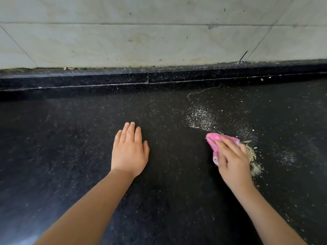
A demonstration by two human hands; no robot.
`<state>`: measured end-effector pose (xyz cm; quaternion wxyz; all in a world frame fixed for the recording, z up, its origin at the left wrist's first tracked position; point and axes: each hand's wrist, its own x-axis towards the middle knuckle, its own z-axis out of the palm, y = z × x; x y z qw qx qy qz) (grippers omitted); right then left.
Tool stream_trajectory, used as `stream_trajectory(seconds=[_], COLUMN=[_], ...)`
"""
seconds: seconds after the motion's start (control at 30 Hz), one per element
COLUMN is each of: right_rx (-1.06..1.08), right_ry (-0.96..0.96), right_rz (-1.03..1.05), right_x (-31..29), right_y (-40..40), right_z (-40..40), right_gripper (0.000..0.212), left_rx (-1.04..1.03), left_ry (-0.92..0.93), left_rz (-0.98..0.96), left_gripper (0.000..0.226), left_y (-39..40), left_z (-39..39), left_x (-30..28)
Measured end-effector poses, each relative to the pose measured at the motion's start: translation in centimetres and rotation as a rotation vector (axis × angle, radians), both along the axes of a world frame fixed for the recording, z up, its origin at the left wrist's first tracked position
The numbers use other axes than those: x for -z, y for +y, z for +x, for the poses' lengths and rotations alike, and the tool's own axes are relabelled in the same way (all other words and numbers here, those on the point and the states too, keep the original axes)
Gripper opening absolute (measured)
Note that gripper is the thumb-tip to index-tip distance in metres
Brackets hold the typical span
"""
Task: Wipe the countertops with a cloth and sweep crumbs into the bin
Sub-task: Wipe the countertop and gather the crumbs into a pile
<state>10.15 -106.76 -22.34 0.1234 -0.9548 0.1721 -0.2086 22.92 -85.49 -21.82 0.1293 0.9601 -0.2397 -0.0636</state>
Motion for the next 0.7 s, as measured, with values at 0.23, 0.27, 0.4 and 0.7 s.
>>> stream_trajectory(seconds=[0.23,0.27,0.4,0.7], right_rx=[-0.255,-0.246,-0.192,0.011], right_ry=[-0.006,0.030,0.174,-0.097], right_rz=[-0.057,-0.054,-0.029,0.021], right_x=[-0.9,-0.5,0.5,0.1], right_y=[7.1,7.4,6.1,-0.1], right_z=[10.0,11.1,10.9,4.0], right_gripper=[0.024,0.022,0.039,0.036], left_rx=[-0.013,-0.016,-0.022,-0.020], left_ry=[-0.028,-0.026,-0.074,-0.069], left_rz=[-0.010,-0.004,0.004,0.019], left_gripper=[0.049,0.048,0.045,0.044], left_y=[0.0,0.0,0.0,-0.2], left_z=[0.2,0.1,0.1,0.2], left_x=[0.6,0.8,1.1,0.9])
